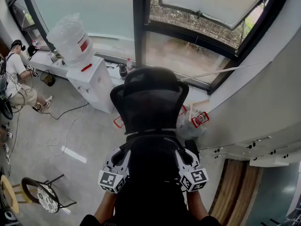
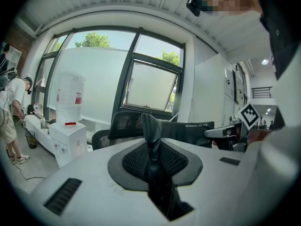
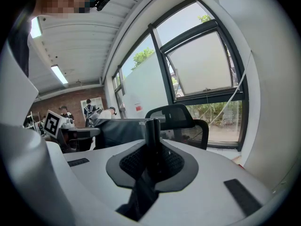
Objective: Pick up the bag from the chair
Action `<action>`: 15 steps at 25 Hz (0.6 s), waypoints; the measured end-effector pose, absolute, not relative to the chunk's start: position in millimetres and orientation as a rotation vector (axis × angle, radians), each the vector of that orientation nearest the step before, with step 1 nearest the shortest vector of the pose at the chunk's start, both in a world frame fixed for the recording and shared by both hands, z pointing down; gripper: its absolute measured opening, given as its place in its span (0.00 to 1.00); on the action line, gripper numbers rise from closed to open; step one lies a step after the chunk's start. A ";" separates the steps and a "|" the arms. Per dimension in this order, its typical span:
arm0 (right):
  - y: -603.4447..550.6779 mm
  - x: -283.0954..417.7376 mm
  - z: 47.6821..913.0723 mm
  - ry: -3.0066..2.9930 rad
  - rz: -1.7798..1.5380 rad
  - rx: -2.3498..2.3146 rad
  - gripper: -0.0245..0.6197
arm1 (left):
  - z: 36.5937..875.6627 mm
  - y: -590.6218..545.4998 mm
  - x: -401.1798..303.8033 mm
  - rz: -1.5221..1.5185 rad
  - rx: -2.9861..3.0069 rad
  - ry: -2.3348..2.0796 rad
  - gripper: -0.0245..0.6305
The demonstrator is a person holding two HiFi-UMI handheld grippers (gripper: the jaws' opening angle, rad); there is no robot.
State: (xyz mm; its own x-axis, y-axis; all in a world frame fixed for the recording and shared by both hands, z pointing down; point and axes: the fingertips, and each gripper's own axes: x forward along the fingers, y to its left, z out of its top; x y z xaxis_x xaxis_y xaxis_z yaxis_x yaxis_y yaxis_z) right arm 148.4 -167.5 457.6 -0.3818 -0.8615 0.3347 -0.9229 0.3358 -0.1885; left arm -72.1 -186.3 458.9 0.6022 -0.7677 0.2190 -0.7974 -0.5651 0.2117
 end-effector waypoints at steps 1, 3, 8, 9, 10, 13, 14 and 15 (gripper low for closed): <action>-166.7 147.9 457.5 -2.420 0.522 1.635 0.10 | 459.0 -185.6 -72.5 0.145 2.543 -1.276 0.14; -165.1 148.0 457.1 -2.420 0.522 1.637 0.10 | 458.7 -184.4 -72.3 0.142 2.544 -1.275 0.14; -161.3 148.6 457.0 -2.414 0.520 1.646 0.10 | 459.3 -181.4 -71.5 0.140 2.543 -1.271 0.14; -160.6 148.6 457.7 -2.413 0.520 1.648 0.10 | 459.9 -180.5 -71.4 0.140 2.542 -1.271 0.14; -159.9 148.6 458.1 -2.412 0.519 1.649 0.10 | 460.3 -179.6 -71.5 0.140 2.542 -1.271 0.14; -158.3 147.1 458.3 -2.410 0.513 1.651 0.10 | 460.6 -177.8 -72.7 0.137 2.545 -1.269 0.14; -158.0 146.4 458.5 -2.410 0.512 1.650 0.10 | 461.1 -177.8 -73.2 0.137 2.546 -1.268 0.14; -157.6 145.7 458.9 -2.410 0.512 1.648 0.10 | 462.0 -177.6 -73.6 0.138 2.544 -1.267 0.14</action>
State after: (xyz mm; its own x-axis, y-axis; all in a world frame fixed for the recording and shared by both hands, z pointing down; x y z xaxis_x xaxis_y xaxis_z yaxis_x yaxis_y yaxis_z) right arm 145.7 -157.6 458.9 -0.3709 -0.8666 0.3337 -0.9274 0.3272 -0.1811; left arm -73.6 -177.6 462.0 0.6077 -0.7646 0.2146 -0.7929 -0.5687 0.2190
